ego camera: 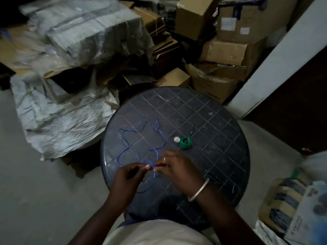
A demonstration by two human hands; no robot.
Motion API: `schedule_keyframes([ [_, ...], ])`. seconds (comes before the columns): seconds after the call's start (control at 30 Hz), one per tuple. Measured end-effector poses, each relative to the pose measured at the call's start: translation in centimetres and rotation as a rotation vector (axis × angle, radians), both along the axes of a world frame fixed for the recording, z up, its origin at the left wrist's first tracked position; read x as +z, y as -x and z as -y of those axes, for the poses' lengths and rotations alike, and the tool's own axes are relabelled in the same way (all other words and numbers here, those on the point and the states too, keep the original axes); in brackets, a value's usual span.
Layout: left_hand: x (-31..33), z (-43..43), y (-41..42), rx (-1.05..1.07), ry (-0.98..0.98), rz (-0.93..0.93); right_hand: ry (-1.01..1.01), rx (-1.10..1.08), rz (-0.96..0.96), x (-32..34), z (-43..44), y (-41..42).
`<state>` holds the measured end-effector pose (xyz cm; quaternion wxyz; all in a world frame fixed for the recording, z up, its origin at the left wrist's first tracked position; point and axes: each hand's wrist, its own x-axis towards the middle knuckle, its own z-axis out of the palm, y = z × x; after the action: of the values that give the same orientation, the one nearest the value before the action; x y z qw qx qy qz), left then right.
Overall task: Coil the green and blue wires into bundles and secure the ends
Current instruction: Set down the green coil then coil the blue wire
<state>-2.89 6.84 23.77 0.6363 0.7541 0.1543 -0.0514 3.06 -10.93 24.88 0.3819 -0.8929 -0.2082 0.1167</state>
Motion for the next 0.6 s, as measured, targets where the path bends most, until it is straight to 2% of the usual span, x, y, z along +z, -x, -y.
schedule_keyframes([
  [0.07, 0.9, 1.3, 0.8, 0.024, 0.030, -0.005, -0.017, 0.015, 0.091, 0.2, 1.4, 0.4],
  [0.2, 2.5, 3.2, 2.6, 0.024, 0.103, 0.013, -0.263, -0.155, 0.144, 1.3, 4.3, -0.2],
  [0.3, 3.7, 4.3, 3.8, 0.051, 0.253, 0.017, -0.396, -0.241, 0.071, 1.7, 5.0, -0.6],
  [0.43, 5.3, 5.2, 4.5, -0.031, 0.254, 0.129, -0.485, -0.314, -0.062, 1.0, 4.3, -0.1],
  [0.5, 5.6, 4.8, 4.3, -0.043, 0.104, 0.198, -0.506, -0.335, -0.101, 0.7, 3.8, 0.2],
  [0.6, 5.4, 3.1, 3.1, -0.045, -0.384, 0.398, -0.542, -0.354, -0.149, 0.5, 2.7, 0.5],
])
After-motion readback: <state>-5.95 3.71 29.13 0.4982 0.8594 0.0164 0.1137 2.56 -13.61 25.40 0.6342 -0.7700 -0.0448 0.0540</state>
